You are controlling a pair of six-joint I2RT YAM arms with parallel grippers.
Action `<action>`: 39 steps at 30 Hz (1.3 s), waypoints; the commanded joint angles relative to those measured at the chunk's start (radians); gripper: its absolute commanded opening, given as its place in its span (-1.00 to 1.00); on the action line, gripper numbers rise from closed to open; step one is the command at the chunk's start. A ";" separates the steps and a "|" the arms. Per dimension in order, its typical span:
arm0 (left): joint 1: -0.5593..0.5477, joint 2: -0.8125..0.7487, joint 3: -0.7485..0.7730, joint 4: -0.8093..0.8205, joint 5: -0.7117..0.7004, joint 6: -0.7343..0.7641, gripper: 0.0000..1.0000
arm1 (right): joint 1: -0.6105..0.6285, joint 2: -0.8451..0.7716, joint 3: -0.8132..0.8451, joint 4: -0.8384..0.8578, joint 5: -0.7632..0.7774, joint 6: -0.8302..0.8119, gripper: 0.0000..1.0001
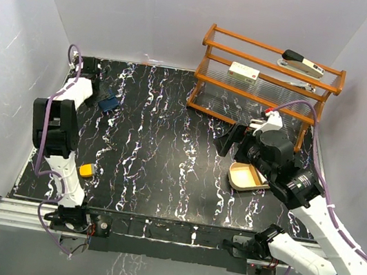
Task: Put the credit cards into the card holder
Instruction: Move the card holder to the center of the board.
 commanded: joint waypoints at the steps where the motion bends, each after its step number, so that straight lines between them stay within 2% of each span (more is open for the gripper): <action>1: 0.013 -0.018 -0.034 0.054 0.039 -0.038 -0.06 | -0.005 0.004 0.056 0.022 0.006 0.010 0.96; 9: 0.034 0.060 -0.018 0.074 0.107 -0.032 -0.03 | -0.004 -0.006 0.055 0.005 0.012 0.016 0.95; 13: 0.034 0.107 0.000 0.022 0.113 -0.028 -0.05 | -0.005 -0.020 0.035 0.007 0.024 0.024 0.95; 15: 0.035 0.120 -0.003 0.009 0.112 -0.020 -0.11 | -0.004 -0.019 0.033 0.007 0.029 0.024 0.95; 20: 0.034 0.135 0.006 -0.042 0.134 0.016 -0.49 | -0.004 -0.010 0.044 0.001 0.026 0.017 0.95; 30: 0.024 0.082 -0.099 -0.058 0.245 0.055 -0.74 | -0.004 -0.029 0.011 -0.001 0.027 0.028 0.95; 33: 0.004 0.049 -0.154 -0.052 0.257 0.064 -0.84 | -0.004 -0.028 0.006 0.003 0.021 0.031 0.95; 39: -0.052 -0.028 -0.265 -0.032 0.334 0.057 -0.92 | -0.004 -0.002 0.016 -0.010 0.006 0.028 0.94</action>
